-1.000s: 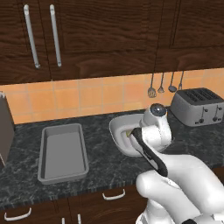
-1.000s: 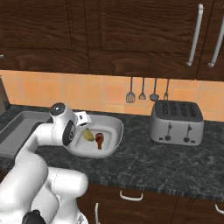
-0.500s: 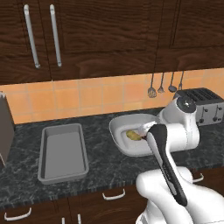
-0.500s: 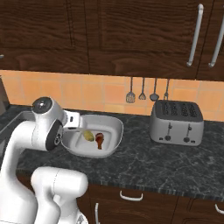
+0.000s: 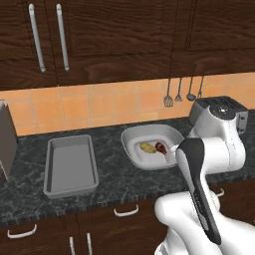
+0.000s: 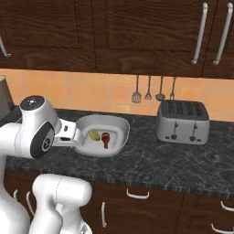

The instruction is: Place one potato and one chicken drumstick in each tupperware on the nearby counter, to pack two identical lunches.

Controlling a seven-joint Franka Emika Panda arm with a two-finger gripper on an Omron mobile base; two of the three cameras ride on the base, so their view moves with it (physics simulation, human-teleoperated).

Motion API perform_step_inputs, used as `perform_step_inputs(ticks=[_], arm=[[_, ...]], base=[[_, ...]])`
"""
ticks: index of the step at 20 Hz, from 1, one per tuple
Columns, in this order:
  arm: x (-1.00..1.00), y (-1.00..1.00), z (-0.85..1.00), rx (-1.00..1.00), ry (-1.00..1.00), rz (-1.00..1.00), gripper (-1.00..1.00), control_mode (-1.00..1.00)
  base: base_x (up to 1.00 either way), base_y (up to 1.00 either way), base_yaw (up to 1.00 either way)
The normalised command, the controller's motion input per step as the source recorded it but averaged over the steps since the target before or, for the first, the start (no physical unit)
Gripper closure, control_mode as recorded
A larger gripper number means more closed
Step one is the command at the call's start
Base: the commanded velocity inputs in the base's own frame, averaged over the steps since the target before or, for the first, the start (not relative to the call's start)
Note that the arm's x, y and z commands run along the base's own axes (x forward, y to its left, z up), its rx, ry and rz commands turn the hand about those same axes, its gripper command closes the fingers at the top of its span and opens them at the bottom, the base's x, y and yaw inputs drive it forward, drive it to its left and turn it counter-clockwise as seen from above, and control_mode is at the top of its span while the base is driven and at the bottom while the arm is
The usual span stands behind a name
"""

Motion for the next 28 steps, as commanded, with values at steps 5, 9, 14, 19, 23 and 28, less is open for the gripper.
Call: perform_step_inputs(ticks=[5, 9, 14, 19, 23, 28], arm=[[0.0, 0.0, 0.0, 0.0, 0.0, 0.0, -1.0, 1.0], [0.0, 0.0, 0.0, 0.0, 0.0, 0.0, -1.0, 1.0], [0.0, 0.0, 0.0, 0.0, 0.0, 0.0, -1.0, 1.0], [0.0, 0.0, 0.0, 0.0, 0.0, 0.0, -1.0, 1.0], [0.0, 0.0, 0.0, 0.0, 0.0, 0.0, -1.0, 1.0], [0.0, 0.0, 0.0, 0.0, 0.0, 0.0, -1.0, 1.0]], base=[[-0.97, -0.5, -0.16], [-0.37, -1.0, -0.18], [-0.14, -1.0, -0.08], [-0.64, -1.0, -0.05], [-0.41, -1.0, -0.07], [-0.01, -1.0, -0.02]])
